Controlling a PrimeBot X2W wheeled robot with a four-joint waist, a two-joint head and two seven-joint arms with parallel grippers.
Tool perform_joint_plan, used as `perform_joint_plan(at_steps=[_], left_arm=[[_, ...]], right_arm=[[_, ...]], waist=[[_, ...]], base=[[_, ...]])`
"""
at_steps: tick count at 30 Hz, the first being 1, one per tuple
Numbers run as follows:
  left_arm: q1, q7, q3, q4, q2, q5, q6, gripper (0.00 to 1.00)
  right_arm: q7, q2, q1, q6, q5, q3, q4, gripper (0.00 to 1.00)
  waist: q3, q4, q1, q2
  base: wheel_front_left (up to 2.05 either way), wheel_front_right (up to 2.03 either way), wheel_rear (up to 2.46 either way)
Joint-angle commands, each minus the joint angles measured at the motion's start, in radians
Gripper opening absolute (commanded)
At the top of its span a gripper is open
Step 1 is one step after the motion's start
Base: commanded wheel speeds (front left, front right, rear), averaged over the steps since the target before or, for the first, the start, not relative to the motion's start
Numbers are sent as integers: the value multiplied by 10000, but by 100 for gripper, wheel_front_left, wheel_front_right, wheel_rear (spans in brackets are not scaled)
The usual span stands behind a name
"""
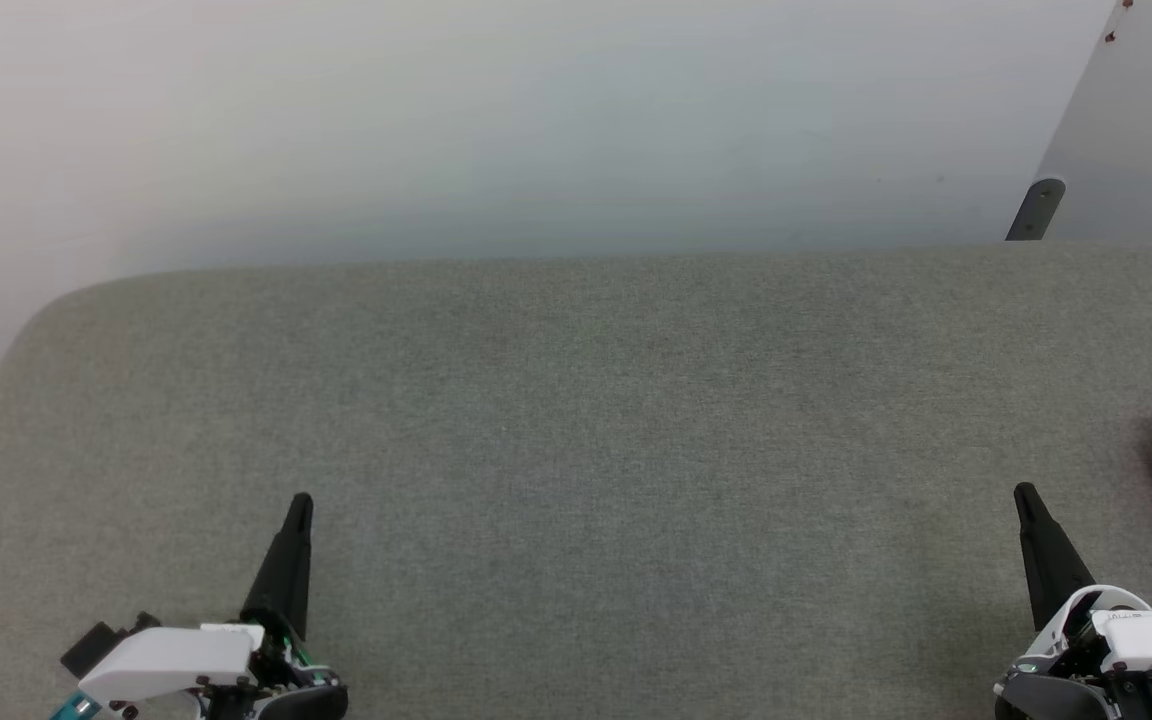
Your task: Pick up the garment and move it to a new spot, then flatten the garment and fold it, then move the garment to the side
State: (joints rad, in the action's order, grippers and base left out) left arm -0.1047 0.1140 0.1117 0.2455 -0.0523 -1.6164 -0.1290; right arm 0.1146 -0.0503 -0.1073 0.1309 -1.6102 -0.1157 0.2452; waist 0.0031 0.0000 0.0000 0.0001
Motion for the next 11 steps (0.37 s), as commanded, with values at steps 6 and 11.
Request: perform_joint_plan(at_steps=[6, 11], left_arm=[[-96, 23, 33, 12, 21, 55, -32, 0], [-96, 23, 34, 12, 21, 48, -32, 0]], right_arm=[[8, 30, -31, -3, -50, 13, 4, 0], [8, 30, -31, -3, -50, 14, 4, 0]], waist=[[0, 0, 0, -1], [0, 0, 0, -1]], base=[[0, 0, 0], [0, 0, 0]])
